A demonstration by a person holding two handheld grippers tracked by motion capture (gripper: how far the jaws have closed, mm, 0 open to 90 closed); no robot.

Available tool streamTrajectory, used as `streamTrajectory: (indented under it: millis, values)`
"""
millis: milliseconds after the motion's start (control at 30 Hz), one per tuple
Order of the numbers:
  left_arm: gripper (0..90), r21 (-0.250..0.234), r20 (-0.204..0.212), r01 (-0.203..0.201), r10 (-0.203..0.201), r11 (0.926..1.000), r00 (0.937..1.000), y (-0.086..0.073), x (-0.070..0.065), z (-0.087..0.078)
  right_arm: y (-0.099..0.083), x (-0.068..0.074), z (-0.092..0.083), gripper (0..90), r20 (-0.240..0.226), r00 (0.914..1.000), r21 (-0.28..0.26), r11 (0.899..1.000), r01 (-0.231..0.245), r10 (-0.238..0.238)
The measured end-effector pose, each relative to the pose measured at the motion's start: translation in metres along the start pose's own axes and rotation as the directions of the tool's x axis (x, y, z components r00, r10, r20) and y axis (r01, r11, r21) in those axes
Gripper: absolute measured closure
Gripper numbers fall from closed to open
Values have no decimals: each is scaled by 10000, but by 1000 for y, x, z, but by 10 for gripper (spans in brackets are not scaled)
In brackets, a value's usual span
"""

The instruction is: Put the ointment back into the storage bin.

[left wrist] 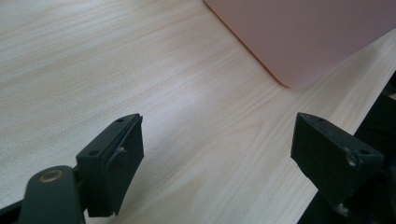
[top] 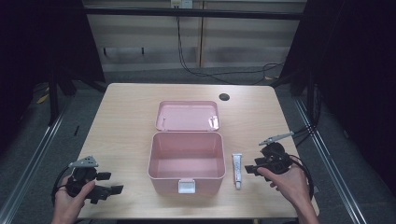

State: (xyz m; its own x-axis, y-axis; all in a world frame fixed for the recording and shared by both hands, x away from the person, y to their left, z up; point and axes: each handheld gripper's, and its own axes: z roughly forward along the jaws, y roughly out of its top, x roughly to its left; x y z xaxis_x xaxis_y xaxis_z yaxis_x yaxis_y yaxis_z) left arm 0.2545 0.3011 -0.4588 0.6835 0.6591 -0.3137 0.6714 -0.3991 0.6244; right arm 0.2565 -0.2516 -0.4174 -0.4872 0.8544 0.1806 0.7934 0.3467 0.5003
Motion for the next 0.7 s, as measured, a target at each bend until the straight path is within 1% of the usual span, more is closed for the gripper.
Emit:
streamTrajectory:
  millis: [33, 67, 100, 133, 167, 233, 333, 367, 400, 500, 567, 600, 633, 667, 700]
  values:
    - [171, 2, 4, -2, 2, 10000, 10000, 0, 0, 0, 2, 1, 2, 448, -26, 10000, 62, 10000, 59, -59]
    - [171, 7, 7, -4, 4, 10000, 10000, 0, 0, 0, 3, 1, 3, 446, -26, 9999, 237, 9996, 154, -154]
    - [171, 10, 27, -5, 5, 10000, 10000, 0, 0, 0, 6, 2, 6, 445, -32, 9998, 598, 9980, 210, -208]
    - [171, 13, 26, -11, 11, 10000, 10000, 0, 0, 0, 6, 2, 6, 445, -32, 9998, 598, 9980, 210, -208]
    - [171, 3, 15, -6, 6, 10000, 10000, 0, 0, 0, 8, 3, 8, 445, -49, 9999, 831, 9964, 160, -156]
    - [171, 4, 9, -3, 3, 10000, 10000, 0, 0, 0, 10, 4, 11, 445, -156, 9996, 1142, 9931, 256, -240]
    - [170, 11, 1, 0, 0, 10000, 10000, 0, 0, 0, 14, 5, 17, 445, -190, 9997, 1543, 9879, 175, -147]
    - [170, 21, 0, -7, 7, 10000, 10000, 0, 0, 0, 16, 5, 22, 445, -216, 9997, 1721, 9849, 179, -144]
    - [170, 20, -3, -7, 7, 10000, 10000, 0, 0, 0, 16, 5, 22, 445, -216, 9997, 1721, 9849, 179, -144]
    - [170, 42, 2, 22, -22, 10000, 10000, 0, 0, 0, 20, 6, 28, 442, -243, 9996, 1997, 9796, 213, -168]
    - [170, 44, -2, 21, -21, 10000, 10000, 0, 0, 0, 22, 7, 30, 444, -254, 9995, 2084, 9777, 260, -211]
    - [170, 72, -1, -20, 20, 10000, 10000, 0, 0, 0, 24, 8, 31, 444, -240, 9995, 2211, 9750, 241, -193]
    - [171, 103, 42, -56, 56, 9999, 10000, 0, 0, 0, 27, 8, 33, 445, -302, 9990, 2326, 9718, 387, -325]
    - [171, 110, 42, -77, 76, 9999, 10000, 0, 1, 0, 27, 8, 33, 445, -302, 9990, 2326, 9718, 387, -325]
    - [170, 108, 41, -78, 78, 9999, 10000, 0, 0, 0, 29, 9, 33, 445, -317, 9990, 2427, 9693, 382, -314]
